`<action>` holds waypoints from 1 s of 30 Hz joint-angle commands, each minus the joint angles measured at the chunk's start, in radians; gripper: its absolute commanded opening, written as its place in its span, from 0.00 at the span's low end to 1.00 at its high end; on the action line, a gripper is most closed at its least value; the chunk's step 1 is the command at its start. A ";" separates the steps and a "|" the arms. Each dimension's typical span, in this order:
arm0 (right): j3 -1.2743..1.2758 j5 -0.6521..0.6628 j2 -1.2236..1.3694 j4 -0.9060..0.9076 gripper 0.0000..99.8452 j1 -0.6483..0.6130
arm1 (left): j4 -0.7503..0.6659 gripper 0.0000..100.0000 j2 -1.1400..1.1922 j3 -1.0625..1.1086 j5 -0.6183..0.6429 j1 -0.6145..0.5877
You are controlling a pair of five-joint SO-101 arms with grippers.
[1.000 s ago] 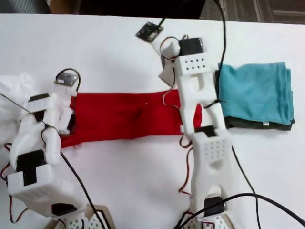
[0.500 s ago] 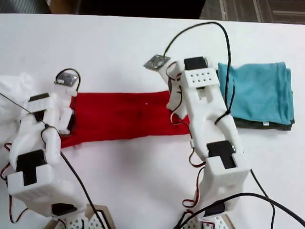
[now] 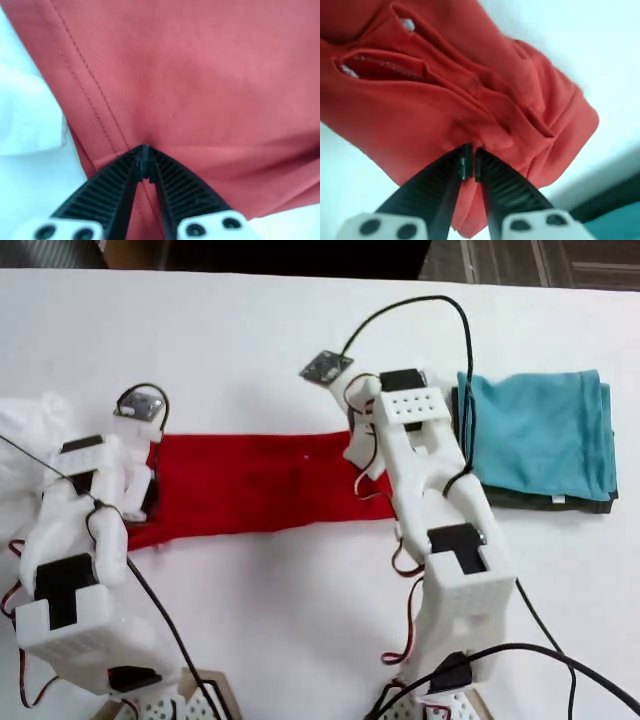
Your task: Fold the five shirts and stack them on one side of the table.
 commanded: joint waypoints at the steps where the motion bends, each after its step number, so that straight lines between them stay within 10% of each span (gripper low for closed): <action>1: -0.106 -0.005 -0.001 0.015 0.02 0.016 | -0.018 0.03 0.000 0.001 -0.002 0.003; 30: -0.563 0.014 0.133 0.331 0.02 0.008 | -0.018 0.03 0.000 0.002 -0.002 0.003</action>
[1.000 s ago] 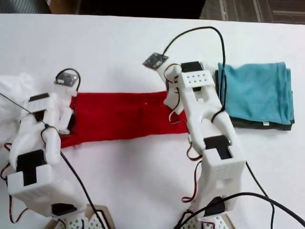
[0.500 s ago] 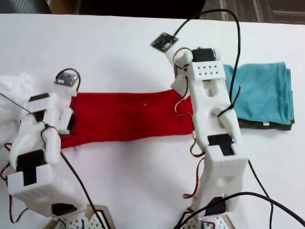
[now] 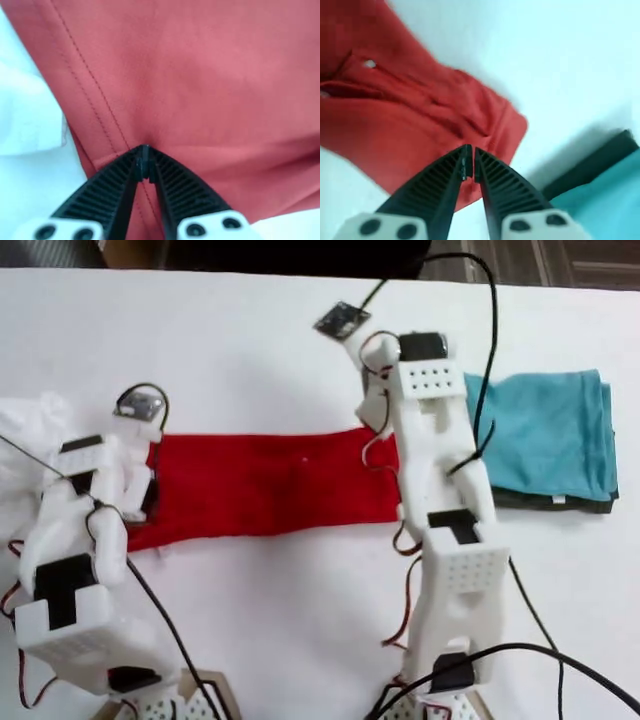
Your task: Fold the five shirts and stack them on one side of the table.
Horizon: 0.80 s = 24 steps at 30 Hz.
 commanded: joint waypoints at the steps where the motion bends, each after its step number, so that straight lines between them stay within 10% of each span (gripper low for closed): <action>1: -0.055 0.000 -0.038 0.082 0.03 -0.028 | -0.018 0.03 0.000 0.002 -0.002 0.003; 7: 0.055 0.005 -0.012 0.079 0.16 -0.028 | -0.018 0.03 0.000 0.002 -0.002 0.003; 24: 0.071 0.002 0.154 -0.058 0.03 -0.021 | -0.018 0.03 0.000 0.002 -0.002 0.003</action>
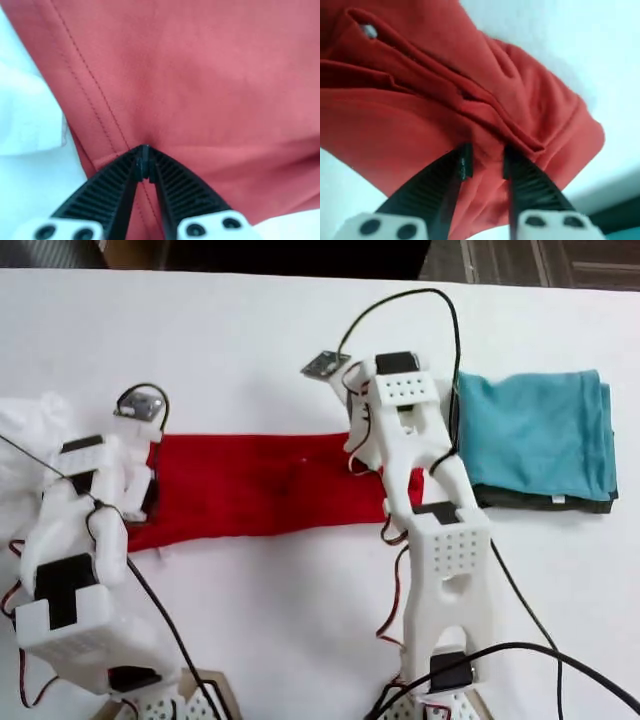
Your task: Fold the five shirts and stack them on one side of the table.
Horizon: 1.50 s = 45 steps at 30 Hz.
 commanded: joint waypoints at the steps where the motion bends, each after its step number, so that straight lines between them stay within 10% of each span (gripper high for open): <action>1: -0.002 0.002 -0.016 -0.039 0.01 -0.002 | -0.018 0.03 0.000 0.002 -0.002 0.003; 31: -0.002 0.002 -0.054 -0.183 0.03 0.013 | -0.018 0.03 0.000 0.001 -0.002 0.003; 45: 0.008 -0.124 -0.240 -0.101 0.19 0.044 | -0.018 0.03 0.000 0.002 -0.002 0.003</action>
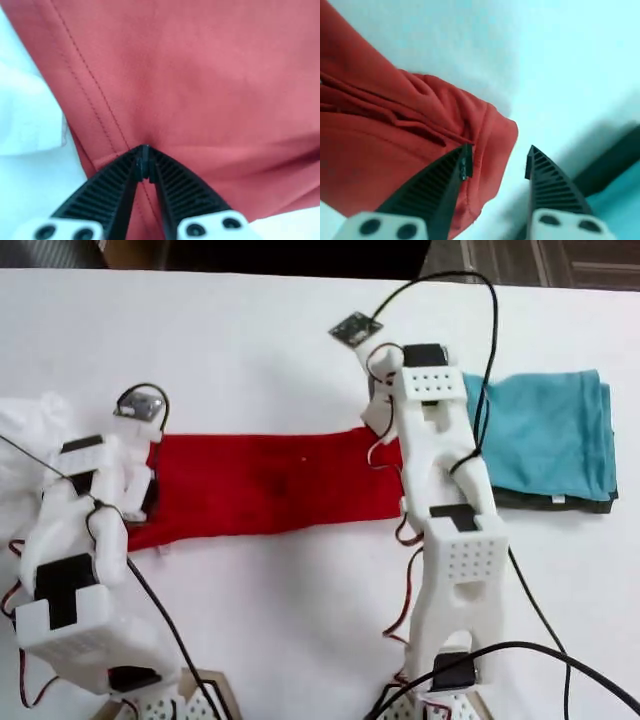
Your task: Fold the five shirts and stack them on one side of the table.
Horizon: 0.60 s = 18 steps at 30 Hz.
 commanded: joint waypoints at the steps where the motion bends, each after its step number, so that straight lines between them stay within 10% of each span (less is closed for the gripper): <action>1: -0.003 -0.044 -0.150 0.081 0.17 -0.050 | -0.018 0.03 0.000 0.002 -0.002 0.003; 5: -0.002 -0.055 -0.189 0.202 0.02 -0.177 | -0.018 0.03 0.000 0.002 -0.002 0.003; 18: 0.316 -0.048 -0.186 0.030 0.02 -0.406 | -0.020 0.03 0.000 0.002 -0.002 0.005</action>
